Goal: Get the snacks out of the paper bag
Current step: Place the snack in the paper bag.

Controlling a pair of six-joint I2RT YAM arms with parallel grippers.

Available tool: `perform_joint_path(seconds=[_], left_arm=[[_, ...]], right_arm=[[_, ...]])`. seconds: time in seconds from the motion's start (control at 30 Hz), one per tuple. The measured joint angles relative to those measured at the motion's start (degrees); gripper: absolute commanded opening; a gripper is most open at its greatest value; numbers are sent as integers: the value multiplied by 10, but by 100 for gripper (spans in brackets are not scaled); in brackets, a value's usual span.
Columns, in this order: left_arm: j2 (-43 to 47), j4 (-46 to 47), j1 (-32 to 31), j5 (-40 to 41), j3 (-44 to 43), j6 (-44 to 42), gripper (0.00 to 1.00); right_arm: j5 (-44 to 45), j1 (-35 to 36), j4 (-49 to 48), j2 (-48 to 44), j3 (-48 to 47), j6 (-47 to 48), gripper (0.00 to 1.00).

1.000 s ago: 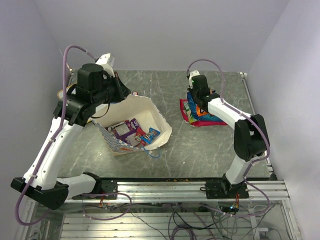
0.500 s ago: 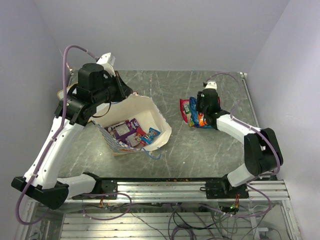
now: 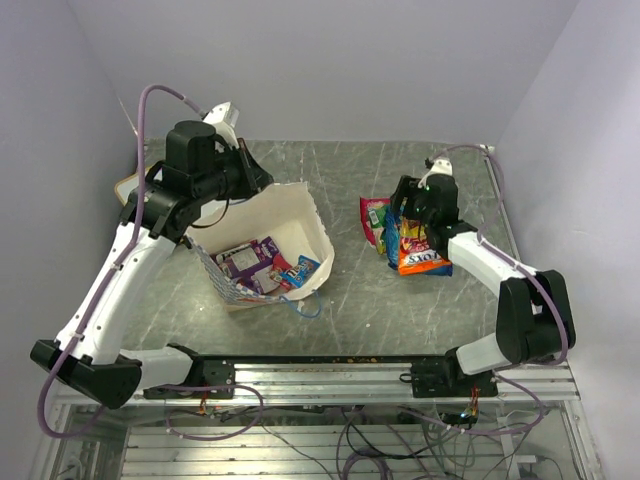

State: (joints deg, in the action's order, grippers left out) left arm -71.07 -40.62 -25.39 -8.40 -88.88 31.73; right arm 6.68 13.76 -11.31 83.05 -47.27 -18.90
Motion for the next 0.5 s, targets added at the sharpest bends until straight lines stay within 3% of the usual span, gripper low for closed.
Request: perform_joint_path(seconds=[0.17,0.5], left_arm=[[7,2,0,-2,7,0,7],[18,-31,1,2,-33,-69,7]], right_arm=[[-42,-2,26,4,-60,19,85],[-126,1,126,-42,-129,38,86]])
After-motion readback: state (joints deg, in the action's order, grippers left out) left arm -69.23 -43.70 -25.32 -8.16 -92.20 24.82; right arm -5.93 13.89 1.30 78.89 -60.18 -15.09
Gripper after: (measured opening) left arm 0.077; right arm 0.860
